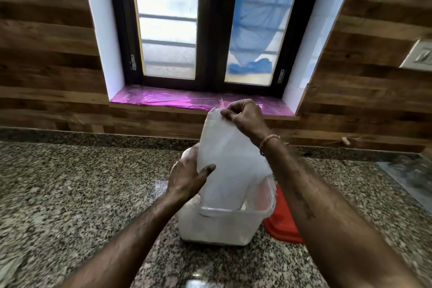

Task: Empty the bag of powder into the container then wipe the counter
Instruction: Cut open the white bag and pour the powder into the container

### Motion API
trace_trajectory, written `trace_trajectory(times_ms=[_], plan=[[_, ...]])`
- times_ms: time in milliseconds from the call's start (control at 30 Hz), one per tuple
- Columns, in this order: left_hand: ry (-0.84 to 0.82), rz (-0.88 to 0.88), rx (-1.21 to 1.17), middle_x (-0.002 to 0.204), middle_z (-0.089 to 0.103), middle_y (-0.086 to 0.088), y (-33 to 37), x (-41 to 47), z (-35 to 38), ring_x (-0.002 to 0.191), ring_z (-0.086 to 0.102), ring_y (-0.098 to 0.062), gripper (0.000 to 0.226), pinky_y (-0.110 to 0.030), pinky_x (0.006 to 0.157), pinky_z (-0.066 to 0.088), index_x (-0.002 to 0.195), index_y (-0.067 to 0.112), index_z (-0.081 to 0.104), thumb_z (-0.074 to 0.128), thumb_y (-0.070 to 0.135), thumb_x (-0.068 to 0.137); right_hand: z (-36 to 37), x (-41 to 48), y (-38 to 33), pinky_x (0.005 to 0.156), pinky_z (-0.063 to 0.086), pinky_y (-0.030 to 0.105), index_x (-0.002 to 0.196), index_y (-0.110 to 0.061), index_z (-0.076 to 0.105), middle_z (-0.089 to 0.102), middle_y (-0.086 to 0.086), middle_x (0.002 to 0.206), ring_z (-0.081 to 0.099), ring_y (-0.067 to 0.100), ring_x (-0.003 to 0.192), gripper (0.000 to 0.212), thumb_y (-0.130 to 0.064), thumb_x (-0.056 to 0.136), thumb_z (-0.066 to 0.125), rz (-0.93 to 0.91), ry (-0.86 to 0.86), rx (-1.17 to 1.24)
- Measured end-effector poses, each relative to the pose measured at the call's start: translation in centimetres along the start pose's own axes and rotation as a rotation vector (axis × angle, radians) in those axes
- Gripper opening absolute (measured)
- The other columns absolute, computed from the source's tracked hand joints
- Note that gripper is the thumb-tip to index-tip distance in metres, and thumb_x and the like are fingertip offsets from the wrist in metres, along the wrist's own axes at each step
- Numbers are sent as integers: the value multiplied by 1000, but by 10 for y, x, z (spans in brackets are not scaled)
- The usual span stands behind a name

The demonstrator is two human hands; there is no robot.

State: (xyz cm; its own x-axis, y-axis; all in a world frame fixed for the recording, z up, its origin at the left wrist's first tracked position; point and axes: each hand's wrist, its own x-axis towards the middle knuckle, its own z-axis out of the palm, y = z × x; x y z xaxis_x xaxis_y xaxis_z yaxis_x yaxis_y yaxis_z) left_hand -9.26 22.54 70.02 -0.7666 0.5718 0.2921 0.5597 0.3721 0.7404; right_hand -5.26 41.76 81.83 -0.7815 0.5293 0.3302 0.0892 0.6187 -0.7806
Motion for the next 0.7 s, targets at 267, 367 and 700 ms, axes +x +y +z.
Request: trace_trajectory(times_ms=[267,367,700], plan=[[138,-9,-424,100,71,2,46,39,-36,91,71,-19,33,-48,76,63,115,24,63,76,39,89,7,-13,-17,67,53,27,81,-17,78,74,-5,76,66,7,72,12,-27,86,82,-161,-40,-78],[98,-2,-571,94,75,-8,47,52,-51,90,72,-29,23,-52,78,61,94,14,69,82,31,84,-5,-18,-18,70,54,23,84,-15,75,72,-7,78,63,1,71,12,-24,85,83,-185,-133,-18],[-16,-17,-676,108,70,-5,35,51,-63,91,69,-9,32,-21,68,56,119,17,67,77,10,89,-67,-27,61,67,56,41,72,-17,74,73,-5,69,61,6,64,18,-26,80,87,7,-142,-309]])
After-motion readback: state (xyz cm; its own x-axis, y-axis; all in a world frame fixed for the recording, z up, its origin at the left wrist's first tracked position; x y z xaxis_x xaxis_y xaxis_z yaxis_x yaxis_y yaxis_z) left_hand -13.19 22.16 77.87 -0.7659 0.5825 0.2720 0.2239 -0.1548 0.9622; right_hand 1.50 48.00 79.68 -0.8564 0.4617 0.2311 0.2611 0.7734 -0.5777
